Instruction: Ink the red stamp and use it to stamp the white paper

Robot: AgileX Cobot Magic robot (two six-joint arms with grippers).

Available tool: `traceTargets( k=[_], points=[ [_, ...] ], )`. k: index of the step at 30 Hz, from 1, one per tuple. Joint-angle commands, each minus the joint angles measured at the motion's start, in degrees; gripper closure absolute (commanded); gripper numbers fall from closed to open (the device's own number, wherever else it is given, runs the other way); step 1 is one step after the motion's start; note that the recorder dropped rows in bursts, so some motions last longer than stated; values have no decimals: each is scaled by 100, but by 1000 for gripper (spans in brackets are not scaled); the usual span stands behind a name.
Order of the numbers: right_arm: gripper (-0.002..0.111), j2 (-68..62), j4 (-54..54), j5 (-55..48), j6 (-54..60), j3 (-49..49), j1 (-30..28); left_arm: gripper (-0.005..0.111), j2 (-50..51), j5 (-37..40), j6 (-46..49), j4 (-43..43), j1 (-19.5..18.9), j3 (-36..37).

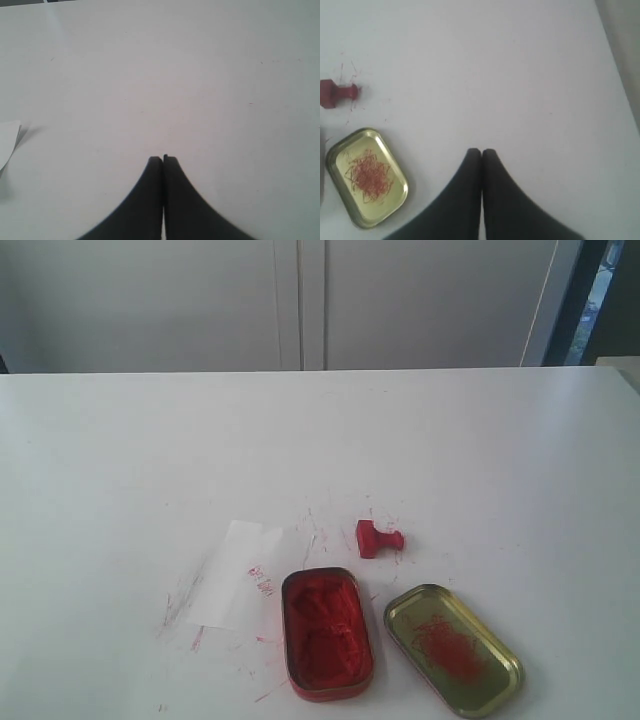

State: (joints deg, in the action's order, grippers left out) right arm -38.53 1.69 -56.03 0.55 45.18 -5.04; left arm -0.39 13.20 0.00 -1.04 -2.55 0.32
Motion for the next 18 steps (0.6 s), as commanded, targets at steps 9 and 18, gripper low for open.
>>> traceTargets(
  k=[9,18],
  points=[
    [108,688,-37,2341,53,-967,-18,107,39,7,0,-57,-13,-32],
    [108,688,-25,2887,53,-1246,-18,107,39,7,0,-57,-13,-32]
  ],
)
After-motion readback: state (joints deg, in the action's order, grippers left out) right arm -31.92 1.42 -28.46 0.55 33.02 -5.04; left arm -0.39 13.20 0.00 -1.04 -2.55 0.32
